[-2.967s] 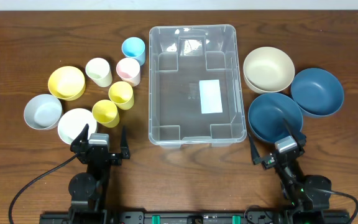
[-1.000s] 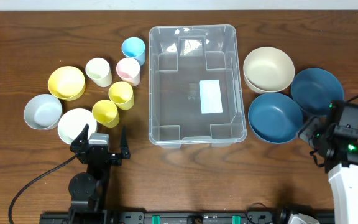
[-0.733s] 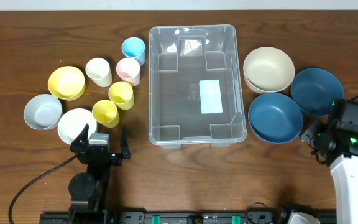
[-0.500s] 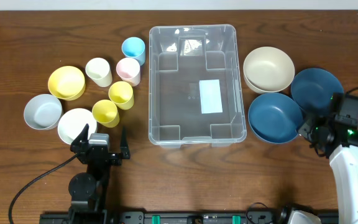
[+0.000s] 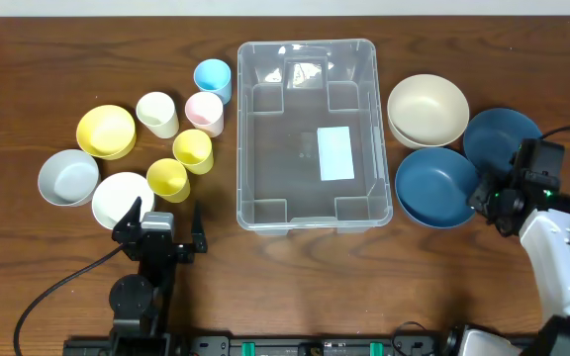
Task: Pack container
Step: 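Move right gripper to the front teal bowl and grasp its rim, then lift the teal bowl with right gripper and carry it over the bin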
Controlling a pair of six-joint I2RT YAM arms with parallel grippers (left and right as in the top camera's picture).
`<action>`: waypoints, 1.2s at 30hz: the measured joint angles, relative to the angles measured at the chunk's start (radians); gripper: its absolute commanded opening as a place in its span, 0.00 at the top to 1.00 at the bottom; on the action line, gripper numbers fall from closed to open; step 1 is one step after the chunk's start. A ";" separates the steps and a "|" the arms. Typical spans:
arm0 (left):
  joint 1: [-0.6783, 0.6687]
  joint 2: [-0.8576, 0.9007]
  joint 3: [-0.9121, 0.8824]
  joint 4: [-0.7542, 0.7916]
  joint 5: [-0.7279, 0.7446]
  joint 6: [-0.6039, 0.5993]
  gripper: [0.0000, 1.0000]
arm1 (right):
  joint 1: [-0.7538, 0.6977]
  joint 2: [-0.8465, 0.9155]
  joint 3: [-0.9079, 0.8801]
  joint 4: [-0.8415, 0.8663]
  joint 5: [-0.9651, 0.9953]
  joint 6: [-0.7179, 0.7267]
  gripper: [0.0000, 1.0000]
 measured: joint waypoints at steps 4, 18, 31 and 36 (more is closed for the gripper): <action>0.000 0.000 0.000 0.000 0.000 0.000 0.02 | 0.000 0.024 -0.043 0.045 -0.012 -0.001 0.56; 0.000 0.000 0.000 0.000 0.000 0.000 0.02 | 0.000 0.028 -0.075 0.074 -0.026 -0.017 0.87; 0.000 0.000 0.000 0.000 0.000 0.000 0.02 | 0.000 0.026 -0.078 0.048 -0.029 -0.021 0.99; 0.000 0.000 0.000 0.000 0.000 0.000 0.02 | 0.000 0.004 -0.074 -0.010 -0.029 -0.032 0.99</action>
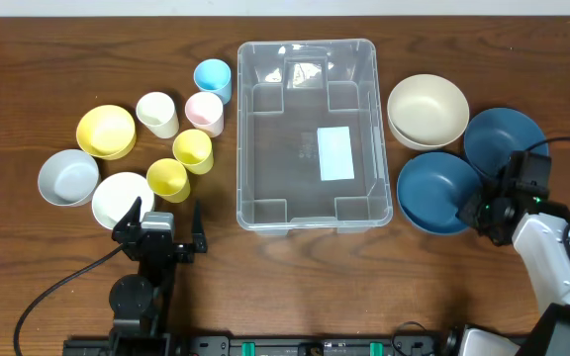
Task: Pack container
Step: 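Lift the teal bowl with right gripper and carry it over the bin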
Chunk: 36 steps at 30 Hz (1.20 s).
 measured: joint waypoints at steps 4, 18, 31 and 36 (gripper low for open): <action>0.000 0.000 0.000 0.000 0.000 0.000 0.02 | 0.000 -0.056 0.009 -0.095 0.008 -0.012 0.99; 0.000 0.000 0.000 0.000 0.002 0.000 0.02 | 0.000 -0.463 0.301 -0.375 0.021 -0.030 0.99; -0.001 0.000 0.000 0.000 0.002 0.000 0.02 | 0.199 -0.550 0.426 -0.232 -0.197 -0.191 0.99; -0.001 0.000 0.000 0.000 0.002 0.000 0.02 | 0.377 -0.460 0.448 -0.077 -0.201 -0.215 0.99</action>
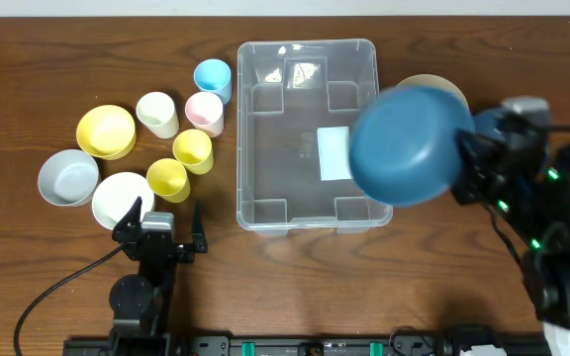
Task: Pack container
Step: 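Lift the teal bowl with right gripper and carry it over the bin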
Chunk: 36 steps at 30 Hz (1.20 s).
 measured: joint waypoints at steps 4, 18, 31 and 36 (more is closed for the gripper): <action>0.000 0.000 0.000 0.000 0.000 0.000 0.02 | 0.130 0.130 0.045 0.068 0.070 0.000 0.99; 0.000 0.000 0.000 0.000 0.000 0.000 0.02 | 0.394 0.694 0.410 -0.004 0.401 0.008 0.99; 0.000 0.000 0.000 0.000 0.000 0.000 0.02 | 0.384 0.923 0.420 -0.026 0.450 0.071 0.99; 0.000 0.000 0.000 0.000 0.000 0.000 0.02 | 0.384 0.996 0.420 0.001 0.498 0.077 0.99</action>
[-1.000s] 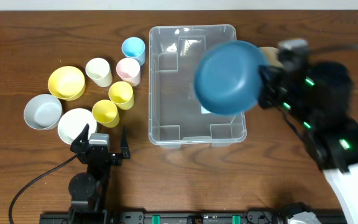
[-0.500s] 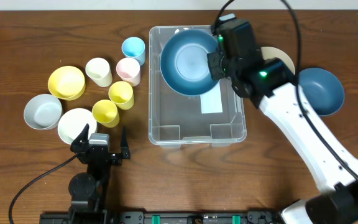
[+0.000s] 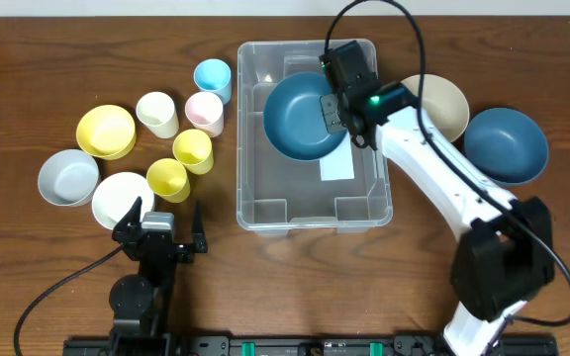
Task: Pack container
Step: 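Lift the teal bowl with right gripper and carry it over the bin, then lower the teal bowl into the bin and open right gripper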
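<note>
The clear plastic container (image 3: 255, 210) stands at the table's middle. My right gripper (image 3: 332, 107) is shut on the rim of a dark blue bowl (image 3: 300, 117), which hangs over the container's far half, its hollow facing up. My right arm reaches in from the lower right. A second dark blue bowl (image 3: 508, 145) rests on the table at the right, next to stacked cream bowls (image 3: 443, 99). My left gripper (image 3: 166, 229) sits parked near the front left, jaws spread open, holding nothing.
Left of the container stand yellow cups (image 3: 192, 150) (image 3: 167, 179), a white cup (image 3: 156, 114), a pink cup (image 3: 205, 113) and a light blue cup (image 3: 212, 77). A yellow bowl (image 3: 105, 131), a grey bowl (image 3: 67, 177) and a white bowl (image 3: 120, 199) lie further left.
My right gripper has moved left with the blue bowl, from above the container's right edge to over its far half. The bowl now sits lower, hollow up.
My right gripper was at the near blue bowl's right rim on the table. It then sat closer on that rim. By the third moment the bowl was lifted high beside the container. Now it hangs over the container's far half. The left arm stayed parked.
</note>
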Controlling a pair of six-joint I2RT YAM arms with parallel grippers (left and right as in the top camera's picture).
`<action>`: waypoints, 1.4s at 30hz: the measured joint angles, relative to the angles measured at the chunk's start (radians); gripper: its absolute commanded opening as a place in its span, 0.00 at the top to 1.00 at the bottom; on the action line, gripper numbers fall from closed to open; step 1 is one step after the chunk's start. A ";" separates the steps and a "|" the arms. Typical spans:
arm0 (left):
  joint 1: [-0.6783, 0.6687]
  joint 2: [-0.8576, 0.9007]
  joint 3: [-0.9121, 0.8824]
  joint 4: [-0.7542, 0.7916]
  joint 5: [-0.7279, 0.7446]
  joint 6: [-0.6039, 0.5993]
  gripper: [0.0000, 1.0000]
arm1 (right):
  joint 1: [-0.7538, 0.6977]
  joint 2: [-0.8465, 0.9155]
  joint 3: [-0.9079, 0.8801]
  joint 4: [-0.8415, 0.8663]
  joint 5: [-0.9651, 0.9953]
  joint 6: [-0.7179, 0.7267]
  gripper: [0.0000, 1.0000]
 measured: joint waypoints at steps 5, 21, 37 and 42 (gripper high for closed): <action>0.000 0.000 0.000 0.000 0.000 0.000 0.02 | -0.003 0.043 0.000 0.035 0.061 0.001 0.99; 0.000 0.000 0.000 0.000 0.000 0.000 0.02 | -0.015 0.116 0.002 0.096 0.127 -0.023 0.99; 0.000 0.000 0.000 0.000 0.000 0.000 0.02 | -0.014 0.116 0.004 0.109 0.201 -0.041 0.34; 0.000 0.000 0.000 0.000 0.000 0.000 0.02 | -0.013 0.103 0.021 0.103 0.203 -0.050 0.33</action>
